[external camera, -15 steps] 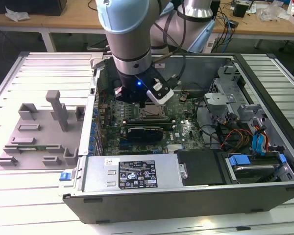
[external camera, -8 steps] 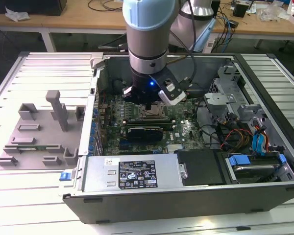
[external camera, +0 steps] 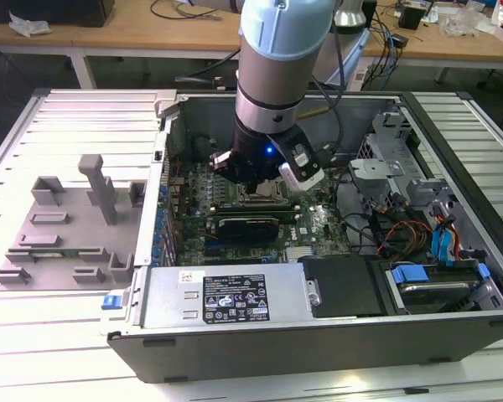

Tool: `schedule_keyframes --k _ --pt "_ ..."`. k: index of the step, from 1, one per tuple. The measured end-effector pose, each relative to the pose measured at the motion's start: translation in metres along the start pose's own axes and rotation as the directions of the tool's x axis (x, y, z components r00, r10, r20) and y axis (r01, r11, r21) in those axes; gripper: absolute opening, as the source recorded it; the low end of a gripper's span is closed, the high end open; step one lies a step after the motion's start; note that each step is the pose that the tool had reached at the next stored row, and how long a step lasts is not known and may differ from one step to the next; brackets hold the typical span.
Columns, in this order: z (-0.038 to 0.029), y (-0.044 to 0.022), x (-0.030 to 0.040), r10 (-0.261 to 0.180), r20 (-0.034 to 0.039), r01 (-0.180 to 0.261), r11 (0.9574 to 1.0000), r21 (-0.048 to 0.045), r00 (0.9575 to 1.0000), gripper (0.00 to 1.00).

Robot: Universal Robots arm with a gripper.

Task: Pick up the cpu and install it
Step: 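Install the second cpu locking lever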

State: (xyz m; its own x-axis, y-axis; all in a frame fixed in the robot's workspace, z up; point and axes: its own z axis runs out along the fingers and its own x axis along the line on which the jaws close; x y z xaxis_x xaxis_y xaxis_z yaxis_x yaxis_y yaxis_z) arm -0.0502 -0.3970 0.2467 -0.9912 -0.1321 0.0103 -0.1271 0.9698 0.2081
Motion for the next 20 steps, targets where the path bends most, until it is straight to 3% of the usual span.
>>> schedule_keyframes --k 6,12,15,20 --pt "0.0000 -0.0046 0.0006 0.027 -0.0021 -0.027 0.9996 -0.0030 0.9996 0.11" --pt "0.0084 -0.0066 0.0005 0.114 0.0165 -0.113 0.9935 -0.0116 0.9934 0.11" --pt "0.0166 -0.0078 0.0008 0.170 0.0284 -0.169 0.9854 -0.0142 0.9851 0.11" --pt "0.0174 -0.0065 0.0038 0.175 0.0298 -0.175 0.9845 -0.0144 0.9841 0.11"
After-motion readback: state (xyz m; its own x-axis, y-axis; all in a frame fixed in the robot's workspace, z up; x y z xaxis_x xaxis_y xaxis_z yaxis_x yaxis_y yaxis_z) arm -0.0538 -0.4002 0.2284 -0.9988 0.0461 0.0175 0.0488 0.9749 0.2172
